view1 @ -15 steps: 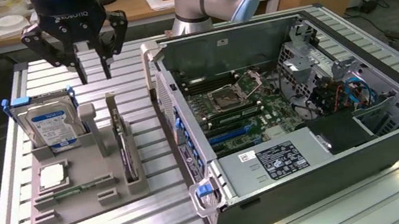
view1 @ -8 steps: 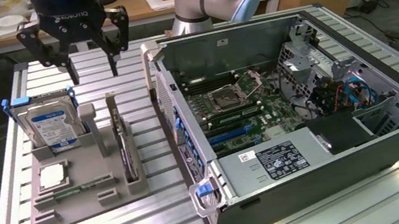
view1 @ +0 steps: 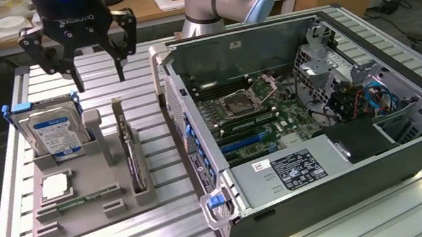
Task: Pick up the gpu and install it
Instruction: 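Pick up the gpu and move the gpu toward the slot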
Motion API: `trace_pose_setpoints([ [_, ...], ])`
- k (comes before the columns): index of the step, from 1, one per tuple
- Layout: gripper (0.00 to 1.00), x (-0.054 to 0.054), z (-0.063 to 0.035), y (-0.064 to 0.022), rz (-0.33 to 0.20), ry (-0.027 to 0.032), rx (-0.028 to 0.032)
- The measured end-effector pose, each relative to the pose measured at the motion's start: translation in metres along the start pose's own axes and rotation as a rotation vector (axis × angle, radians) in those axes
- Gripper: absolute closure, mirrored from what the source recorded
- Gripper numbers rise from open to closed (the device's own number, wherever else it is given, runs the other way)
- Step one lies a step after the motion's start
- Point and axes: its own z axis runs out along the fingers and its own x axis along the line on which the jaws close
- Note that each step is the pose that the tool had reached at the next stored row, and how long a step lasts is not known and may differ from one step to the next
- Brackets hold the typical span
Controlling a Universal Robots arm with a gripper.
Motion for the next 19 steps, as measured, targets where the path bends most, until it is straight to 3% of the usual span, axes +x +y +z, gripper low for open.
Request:
trace_pose_setpoints([
  [19, 0.35, 0.000, 0.0142, -0.0099, 0.000, -0.0001, 0.0000],
])
